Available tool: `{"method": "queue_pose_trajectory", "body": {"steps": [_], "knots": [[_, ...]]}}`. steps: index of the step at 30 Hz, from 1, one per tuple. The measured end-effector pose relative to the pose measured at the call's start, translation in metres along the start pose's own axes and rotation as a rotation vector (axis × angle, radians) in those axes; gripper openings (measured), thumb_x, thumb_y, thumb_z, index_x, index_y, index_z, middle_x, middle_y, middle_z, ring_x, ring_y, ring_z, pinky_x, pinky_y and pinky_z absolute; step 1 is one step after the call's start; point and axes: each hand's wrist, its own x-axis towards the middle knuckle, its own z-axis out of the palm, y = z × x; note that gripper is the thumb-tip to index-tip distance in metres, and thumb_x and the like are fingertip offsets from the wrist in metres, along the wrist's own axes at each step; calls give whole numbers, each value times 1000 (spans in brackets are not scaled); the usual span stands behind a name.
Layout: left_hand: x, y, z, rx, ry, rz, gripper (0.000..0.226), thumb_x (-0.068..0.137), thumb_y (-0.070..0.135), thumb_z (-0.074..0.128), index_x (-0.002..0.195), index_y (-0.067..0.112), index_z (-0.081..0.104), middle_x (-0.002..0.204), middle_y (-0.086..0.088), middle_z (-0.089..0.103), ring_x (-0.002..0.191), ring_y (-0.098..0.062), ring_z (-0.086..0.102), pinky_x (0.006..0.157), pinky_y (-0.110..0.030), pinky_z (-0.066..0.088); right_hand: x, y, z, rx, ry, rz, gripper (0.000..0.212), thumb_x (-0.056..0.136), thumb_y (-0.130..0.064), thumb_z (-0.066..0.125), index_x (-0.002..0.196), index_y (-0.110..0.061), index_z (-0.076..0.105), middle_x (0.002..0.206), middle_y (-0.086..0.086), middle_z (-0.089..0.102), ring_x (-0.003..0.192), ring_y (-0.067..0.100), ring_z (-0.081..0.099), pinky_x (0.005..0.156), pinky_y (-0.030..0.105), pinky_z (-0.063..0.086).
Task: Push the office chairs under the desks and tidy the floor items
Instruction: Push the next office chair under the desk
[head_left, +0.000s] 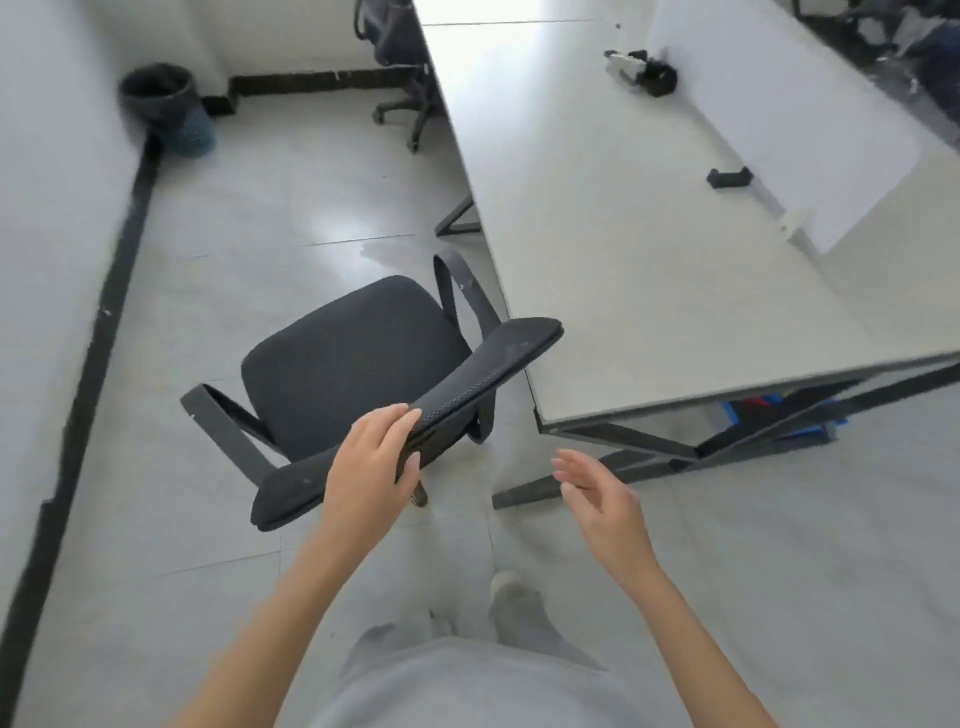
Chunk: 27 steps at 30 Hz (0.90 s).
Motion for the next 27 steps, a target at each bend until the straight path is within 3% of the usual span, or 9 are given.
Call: {"method": "queue_pose_trajectory", "body": {"steps": [3, 6, 9, 13, 18, 20, 22, 24, 27], "knots": [[3, -4, 16, 160, -150, -225, 46, 72, 22, 75, 112, 4, 61, 110, -13, 64, 102, -33, 60, 85, -41, 49, 43, -32, -5, -163, -175, -186, 35, 88, -3, 50, 118, -19, 58, 110, -11, 63, 100, -1, 59, 90, 12, 43], [3, -7, 21, 178, -141, -390, 22, 73, 13, 71, 92, 5, 64, 87, -11, 68, 80, -32, 64, 74, -37, 47, 73, -52, 4, -237, -292, -319, 36, 88, -3, 49, 122, -14, 56, 112, -6, 62, 102, 5, 57, 89, 9, 41], [4, -15, 21, 261, -115, -364, 18, 67, 6, 73, 81, 9, 62, 76, -6, 68, 72, -28, 65, 84, -39, 47, 90, -60, 19, -283, -356, -418, 38, 89, -4, 50, 125, -13, 54, 118, -3, 63, 107, 6, 56, 87, 2, 38], [-9, -37, 12, 357, -118, -286, 26, 58, 8, 81, 76, 14, 63, 69, 2, 67, 62, -21, 64, 85, -40, 51, 104, -59, 38, -455, -397, -595, 41, 88, -7, 52, 128, -11, 52, 127, 1, 59, 119, 15, 51, 101, 21, 35], [-26, -69, -9, 279, -116, -378, 15, 74, 6, 69, 87, 12, 64, 85, -1, 70, 78, -26, 64, 83, -32, 43, 128, -54, 67, -837, -448, -839, 43, 83, -18, 58, 125, -9, 54, 123, 7, 60, 119, 24, 51, 102, 36, 42], [-27, -81, -20, 260, -117, -412, 13, 78, 5, 65, 90, 10, 64, 88, -3, 70, 79, -29, 62, 76, -28, 38, 130, -53, 82, -905, -555, -780, 45, 85, -31, 53, 127, -14, 51, 123, 1, 60, 116, 20, 51, 97, 33, 41], [-34, -98, -28, 265, -107, -422, 13, 78, 4, 64, 89, 11, 64, 88, -2, 71, 78, -28, 62, 83, -31, 40, 127, -50, 98, -998, -634, -806, 48, 85, -37, 51, 129, -17, 48, 122, -2, 60, 113, 19, 53, 90, 32, 43], [-41, -121, -33, 258, -103, -413, 17, 76, 2, 64, 90, 12, 65, 88, -1, 72, 81, -26, 65, 94, -36, 39, 120, -47, 115, -1013, -606, -834, 46, 83, -33, 54, 126, -16, 50, 116, -1, 62, 107, 22, 56, 79, 35, 49], [-44, -154, -44, 247, -122, -355, 21, 74, 1, 67, 91, 14, 66, 91, 3, 72, 88, -21, 66, 96, -34, 36, 105, -46, 144, -996, -465, -816, 31, 72, -21, 65, 102, -13, 62, 91, 0, 69, 85, 23, 65, 56, 33, 50]]}}
